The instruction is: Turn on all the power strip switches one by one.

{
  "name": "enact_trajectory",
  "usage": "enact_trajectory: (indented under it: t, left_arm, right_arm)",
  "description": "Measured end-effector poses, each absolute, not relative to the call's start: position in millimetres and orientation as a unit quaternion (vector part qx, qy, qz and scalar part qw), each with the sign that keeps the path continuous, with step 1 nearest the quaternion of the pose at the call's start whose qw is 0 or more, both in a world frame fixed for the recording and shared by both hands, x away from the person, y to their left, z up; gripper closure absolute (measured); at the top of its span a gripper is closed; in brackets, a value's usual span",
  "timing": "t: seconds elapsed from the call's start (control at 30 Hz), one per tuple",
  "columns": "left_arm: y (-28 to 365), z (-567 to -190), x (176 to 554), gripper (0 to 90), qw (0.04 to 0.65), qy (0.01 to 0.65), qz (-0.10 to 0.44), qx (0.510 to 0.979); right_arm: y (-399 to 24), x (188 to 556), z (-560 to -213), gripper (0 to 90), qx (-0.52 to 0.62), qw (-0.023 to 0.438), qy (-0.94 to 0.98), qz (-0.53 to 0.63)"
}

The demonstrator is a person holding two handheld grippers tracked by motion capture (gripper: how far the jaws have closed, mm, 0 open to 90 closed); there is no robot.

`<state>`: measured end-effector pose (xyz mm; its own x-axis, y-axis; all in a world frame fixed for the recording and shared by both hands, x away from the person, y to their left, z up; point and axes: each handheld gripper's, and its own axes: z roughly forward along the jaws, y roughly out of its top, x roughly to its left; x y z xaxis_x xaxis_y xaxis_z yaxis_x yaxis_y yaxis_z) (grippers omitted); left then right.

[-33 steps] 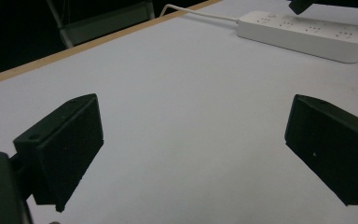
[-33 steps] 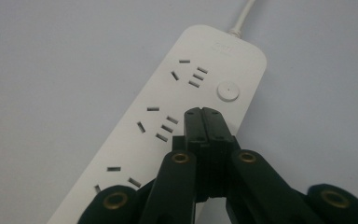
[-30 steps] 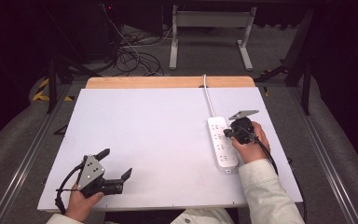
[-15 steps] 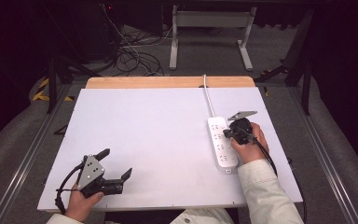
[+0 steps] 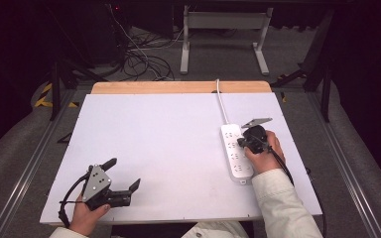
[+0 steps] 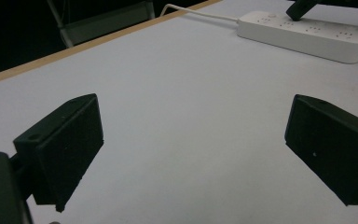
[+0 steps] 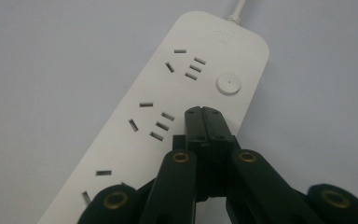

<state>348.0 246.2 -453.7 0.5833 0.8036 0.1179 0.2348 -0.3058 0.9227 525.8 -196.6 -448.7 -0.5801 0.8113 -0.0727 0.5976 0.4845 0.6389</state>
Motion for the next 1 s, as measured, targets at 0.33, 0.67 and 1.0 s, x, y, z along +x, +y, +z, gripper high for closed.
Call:
enact_trajectory:
  t: [0.33, 0.67, 1.0]
  left_arm:
    - [246.4, -454.0, 349.2, 4.8, 0.478, 0.347, 0.295, 0.751]
    - [245.0, -453.6, 348.2, 4.7, 0.476, 0.343, 0.299, 0.753]
    - [244.8, -453.8, 348.2, 4.7, 0.476, 0.343, 0.297, 0.753]
  right_arm:
    - [-206.5, 517.0, -428.6, 90.0, 0.415, 0.202, 0.814, 0.353]
    - [-203.2, 510.1, -424.5, 90.0, 0.395, 0.207, 0.821, 0.356]
    - [-201.6, 511.8, -424.6, 90.0, 0.391, 0.205, 0.827, 0.349]
